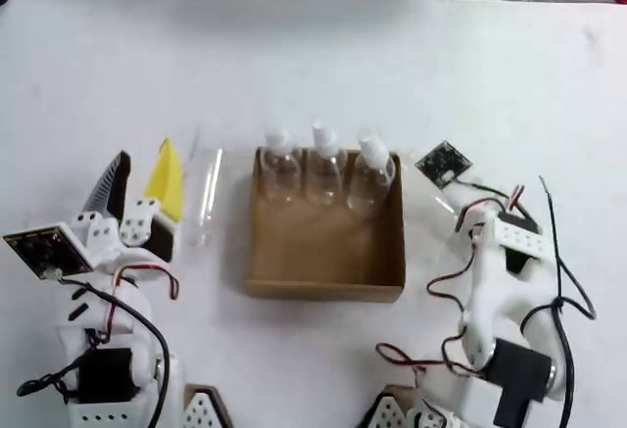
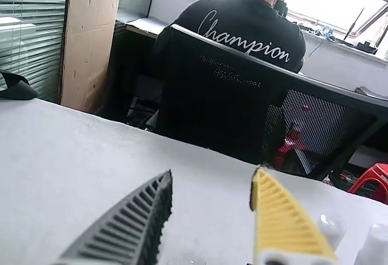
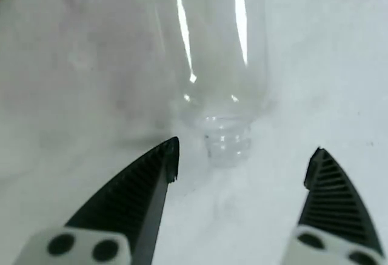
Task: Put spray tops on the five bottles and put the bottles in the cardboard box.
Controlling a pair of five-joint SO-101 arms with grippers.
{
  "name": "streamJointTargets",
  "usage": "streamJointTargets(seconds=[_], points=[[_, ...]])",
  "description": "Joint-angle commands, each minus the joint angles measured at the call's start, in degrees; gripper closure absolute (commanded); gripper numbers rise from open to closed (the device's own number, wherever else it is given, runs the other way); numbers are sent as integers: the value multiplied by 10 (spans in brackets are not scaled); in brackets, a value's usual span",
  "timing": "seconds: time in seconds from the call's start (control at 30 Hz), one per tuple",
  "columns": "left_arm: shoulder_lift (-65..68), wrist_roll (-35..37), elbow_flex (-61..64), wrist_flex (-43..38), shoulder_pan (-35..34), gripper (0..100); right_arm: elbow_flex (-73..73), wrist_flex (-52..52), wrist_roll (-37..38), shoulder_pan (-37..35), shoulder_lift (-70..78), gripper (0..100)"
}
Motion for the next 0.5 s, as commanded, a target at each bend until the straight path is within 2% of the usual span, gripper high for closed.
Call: streamJointTargets(seconds=[0.0, 0.17, 0.37, 0.47], points=[[-5, -4, -4, -1, 4, 793, -12, -32, 7, -7, 3, 697], [-5, -4, -4, -1, 4, 793, 0, -60, 7, -34, 7, 707], [-5, -4, -4, -1, 4, 793, 0, -68, 5, -46, 10, 867], [-5, -4, -5, -1, 4, 793, 0, -69, 7, -42, 11, 902]])
